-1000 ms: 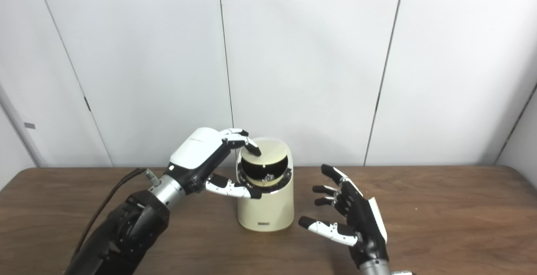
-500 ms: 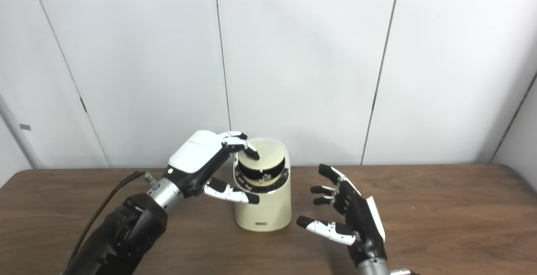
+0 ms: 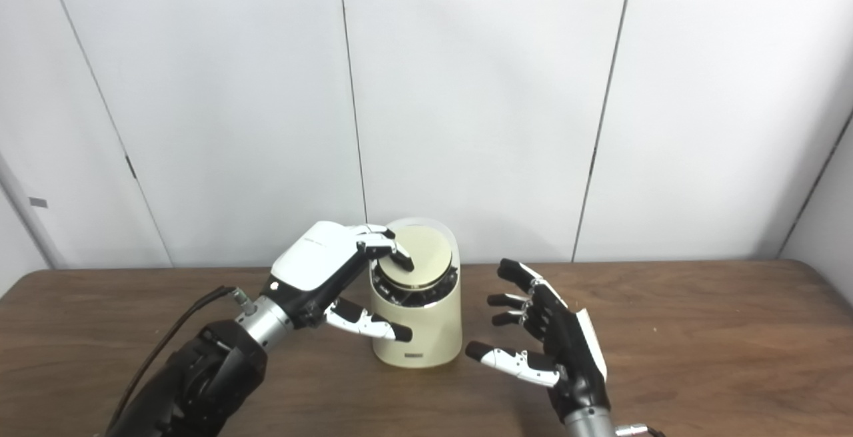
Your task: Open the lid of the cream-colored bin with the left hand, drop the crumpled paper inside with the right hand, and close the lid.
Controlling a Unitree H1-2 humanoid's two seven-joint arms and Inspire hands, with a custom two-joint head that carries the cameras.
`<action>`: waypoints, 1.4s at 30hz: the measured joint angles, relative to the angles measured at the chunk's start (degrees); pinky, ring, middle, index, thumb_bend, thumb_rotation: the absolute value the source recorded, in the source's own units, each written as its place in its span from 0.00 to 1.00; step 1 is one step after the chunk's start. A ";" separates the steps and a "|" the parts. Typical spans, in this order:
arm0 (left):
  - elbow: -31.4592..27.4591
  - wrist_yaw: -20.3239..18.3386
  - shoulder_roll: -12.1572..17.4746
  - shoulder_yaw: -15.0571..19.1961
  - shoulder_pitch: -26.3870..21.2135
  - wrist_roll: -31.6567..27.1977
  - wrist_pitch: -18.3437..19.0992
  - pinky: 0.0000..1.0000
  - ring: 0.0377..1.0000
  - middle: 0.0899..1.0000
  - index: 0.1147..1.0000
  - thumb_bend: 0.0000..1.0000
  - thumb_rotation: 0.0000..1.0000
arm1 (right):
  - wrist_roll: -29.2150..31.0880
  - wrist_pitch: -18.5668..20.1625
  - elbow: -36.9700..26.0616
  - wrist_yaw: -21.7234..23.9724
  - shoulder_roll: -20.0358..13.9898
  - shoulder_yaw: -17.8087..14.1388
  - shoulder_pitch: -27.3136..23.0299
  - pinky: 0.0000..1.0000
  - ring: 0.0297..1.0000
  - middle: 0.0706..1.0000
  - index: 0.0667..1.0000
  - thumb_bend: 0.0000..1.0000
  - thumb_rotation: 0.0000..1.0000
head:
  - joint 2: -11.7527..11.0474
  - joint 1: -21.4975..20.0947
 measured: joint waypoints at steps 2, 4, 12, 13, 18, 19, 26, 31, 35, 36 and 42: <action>0.08 0.60 0.08 -0.44 0.01 1.24 -0.20 0.77 0.82 0.67 0.65 0.91 0.55 | -0.31 0.00 0.00 -0.08 0.00 0.03 0.00 0.57 0.67 0.82 0.80 0.77 0.15 | 0.09 0.00; 0.34 1.21 0.31 -1.06 0.01 2.40 -0.49 0.78 0.82 0.67 0.65 0.91 0.55 | -0.37 0.02 -0.01 -0.15 0.02 0.05 0.00 0.57 0.67 0.81 0.79 0.78 0.16 | 0.09 -0.09; 0.58 3.98 1.37 -3.46 -0.13 9.41 -1.83 0.83 0.83 0.69 0.67 0.91 0.57 | -0.10 0.10 -0.17 -0.17 0.05 0.10 0.00 0.57 0.67 0.81 0.79 0.78 0.14 | 0.18 -0.09; 0.58 4.44 1.45 -3.87 -0.16 10.53 -1.86 0.83 0.83 0.69 0.67 0.91 0.57 | -0.08 0.10 -0.18 -0.18 0.08 0.09 0.00 0.57 0.67 0.81 0.79 0.78 0.15 | 0.18 -0.09; 0.60 5.71 1.82 -5.50 -0.42 15.34 -1.65 0.83 0.84 0.71 0.69 0.91 0.56 | -0.11 0.10 -0.28 -0.25 0.09 0.20 0.00 0.57 0.67 0.82 0.79 0.77 0.16 | 0.26 -0.18; 0.60 5.73 1.85 -5.67 -0.49 16.03 -1.54 0.82 0.84 0.72 0.70 0.92 0.56 | -0.11 0.09 -0.34 -0.25 0.09 0.23 0.00 0.57 0.67 0.82 0.79 0.77 0.15 | 0.26 -0.18; 0.59 6.19 1.85 -6.23 -0.51 17.70 -0.75 0.82 0.84 0.73 0.70 0.92 0.55 | -0.08 0.40 -1.46 -0.26 0.07 0.29 0.01 0.56 0.67 0.82 0.80 0.78 0.17 | 0.53 -0.09; 0.59 6.62 1.84 -6.73 -0.51 17.87 0.06 0.82 0.84 0.73 0.71 0.92 0.55 | -0.49 0.92 -1.56 -0.31 0.06 0.37 0.01 0.56 0.66 0.81 0.79 0.78 0.17 | 0.79 -0.18; 0.60 6.75 1.84 -6.94 -0.51 17.82 0.25 0.82 0.84 0.73 0.71 0.92 0.55 | -0.26 1.69 -1.69 -0.31 0.07 0.38 0.01 0.56 0.67 0.82 0.79 0.78 0.16 | 1.05 -0.18; 0.61 6.75 1.84 -6.95 -0.51 17.71 0.28 0.82 0.84 0.73 0.71 0.93 0.54 | -0.18 1.76 -1.71 -0.31 0.07 0.39 0.01 0.56 0.67 0.82 0.79 0.78 0.16 | 1.05 -0.18; 1.17 7.44 1.86 -7.81 -0.57 17.72 0.19 0.84 0.85 0.73 0.71 0.95 0.56 | -0.43 2.57 -2.96 -0.34 0.08 0.40 0.07 0.57 0.67 0.82 0.79 0.78 0.16 | 1.58 -0.35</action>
